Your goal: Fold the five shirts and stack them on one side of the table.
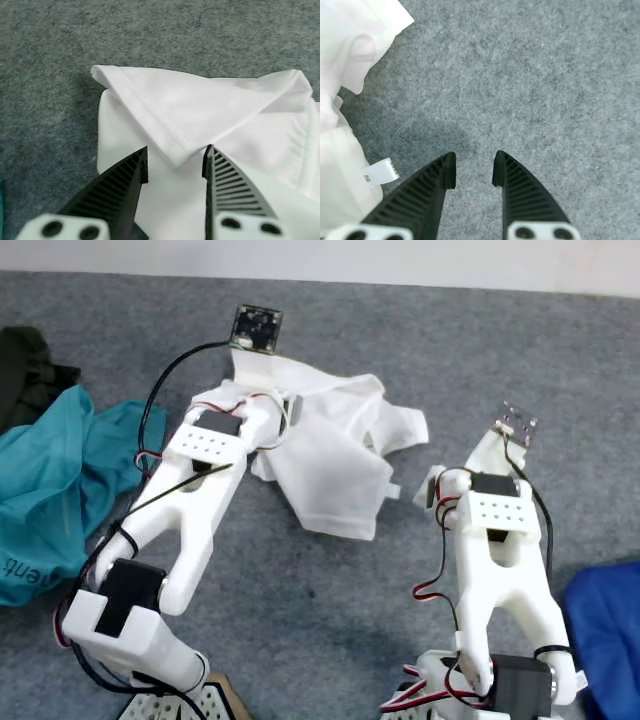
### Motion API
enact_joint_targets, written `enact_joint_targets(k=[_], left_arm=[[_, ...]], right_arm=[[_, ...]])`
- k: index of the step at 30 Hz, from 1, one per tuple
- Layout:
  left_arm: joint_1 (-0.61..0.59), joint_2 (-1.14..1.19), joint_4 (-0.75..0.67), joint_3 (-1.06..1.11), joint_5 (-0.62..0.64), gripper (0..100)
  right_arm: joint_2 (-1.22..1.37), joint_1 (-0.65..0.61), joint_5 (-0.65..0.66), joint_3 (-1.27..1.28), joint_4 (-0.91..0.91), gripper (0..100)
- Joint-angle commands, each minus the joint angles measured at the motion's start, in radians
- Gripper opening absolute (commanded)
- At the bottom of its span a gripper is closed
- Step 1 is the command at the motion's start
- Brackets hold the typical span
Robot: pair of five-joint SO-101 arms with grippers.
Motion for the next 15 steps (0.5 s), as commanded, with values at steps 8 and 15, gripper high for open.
enact_joint_targets(k=[8, 15], left_arm=[[-0.01, -0.002, -0.048, -0.044, 0.011, 20], [-0.01, 0.142, -0.104, -0.116, 0.012, 20]], right_arm=[[-0.004, 0.008, 0.014, -0.005, -0.015, 13.5], [-0.004, 0.008, 0.014, -0.005, -0.015, 13.5]])
